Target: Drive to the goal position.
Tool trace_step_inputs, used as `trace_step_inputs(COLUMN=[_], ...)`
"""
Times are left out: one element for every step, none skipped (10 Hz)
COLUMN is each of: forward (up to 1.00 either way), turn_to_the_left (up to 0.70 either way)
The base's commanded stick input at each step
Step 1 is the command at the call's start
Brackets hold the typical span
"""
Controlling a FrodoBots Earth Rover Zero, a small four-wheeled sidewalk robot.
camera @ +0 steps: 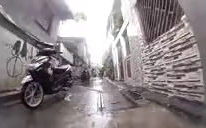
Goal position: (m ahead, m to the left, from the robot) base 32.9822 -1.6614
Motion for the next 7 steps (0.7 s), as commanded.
trace_step_inputs(forward=[0.99,0.99,0.99,0.99,0.99,0.99,0.99], turn_to_the_left=[0.0,0.17,0.32,0.14,0.0,0.0,0.0])
